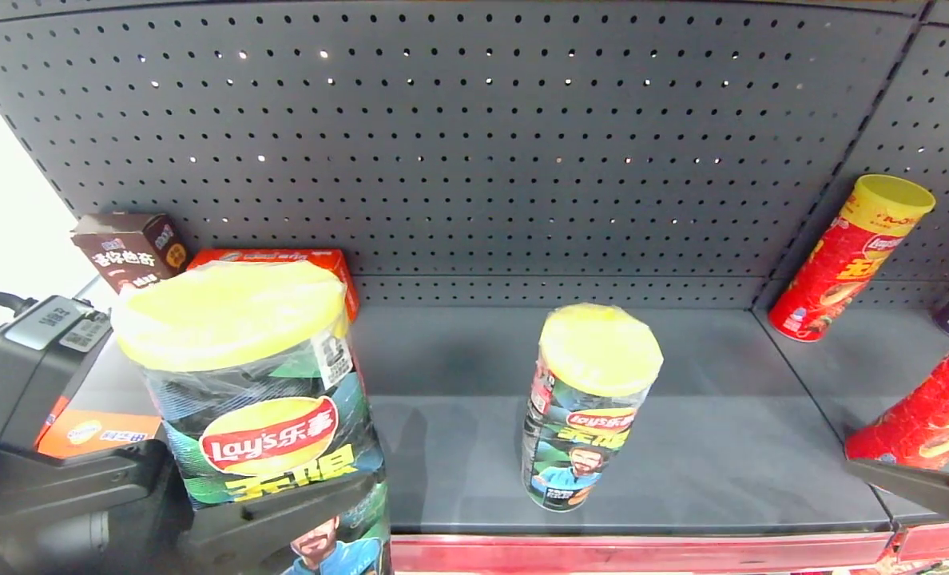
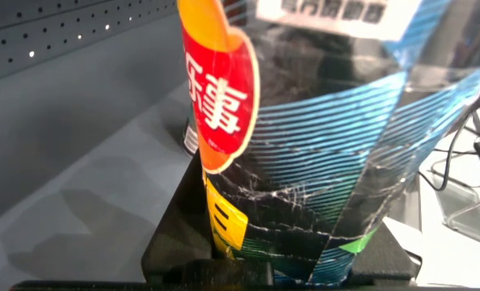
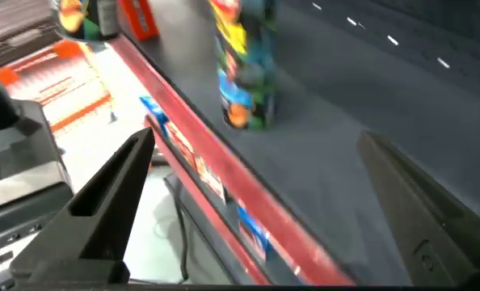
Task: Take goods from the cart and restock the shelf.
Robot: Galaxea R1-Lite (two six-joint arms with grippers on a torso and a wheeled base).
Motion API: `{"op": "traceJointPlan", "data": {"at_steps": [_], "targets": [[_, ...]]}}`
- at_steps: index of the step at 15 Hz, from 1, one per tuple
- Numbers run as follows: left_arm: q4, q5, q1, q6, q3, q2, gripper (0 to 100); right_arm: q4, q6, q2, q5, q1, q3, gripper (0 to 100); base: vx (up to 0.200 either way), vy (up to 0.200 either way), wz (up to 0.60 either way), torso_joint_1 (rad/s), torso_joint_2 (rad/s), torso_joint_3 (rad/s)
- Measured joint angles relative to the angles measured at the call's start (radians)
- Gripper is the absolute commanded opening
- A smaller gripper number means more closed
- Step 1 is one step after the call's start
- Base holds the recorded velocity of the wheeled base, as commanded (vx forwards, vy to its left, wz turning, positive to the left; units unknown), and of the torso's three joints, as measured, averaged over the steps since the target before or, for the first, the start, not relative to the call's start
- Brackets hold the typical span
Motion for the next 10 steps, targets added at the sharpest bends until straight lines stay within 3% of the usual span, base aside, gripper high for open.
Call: {"op": "traceJointPlan", "data": {"at_steps": [6, 9, 10], "targets": [[-0.001, 0.000, -0.003, 0.003, 0.001, -0.010, 0, 0.483, 0.037, -0.460, -0.151, -0.031, 0.041, 100, 0.000, 0.000, 0.00, 0.000, 0.00, 0.000], [-0.002, -0.001, -0.005, 0.006, -0.006, -0.010, 0, 0.778, 0.076, -0.683, -0.194, -0.105, 0.048, 100, 0.000, 0.000, 0.00, 0.000, 0.00, 0.000], [-0.001, -0.002, -0.006, 0.006, -0.007, -0.010, 0, 0.787, 0.089, -0.724, -0.216, -0.137, 0.048, 100, 0.000, 0.000, 0.00, 0.000, 0.00, 0.000]]}}
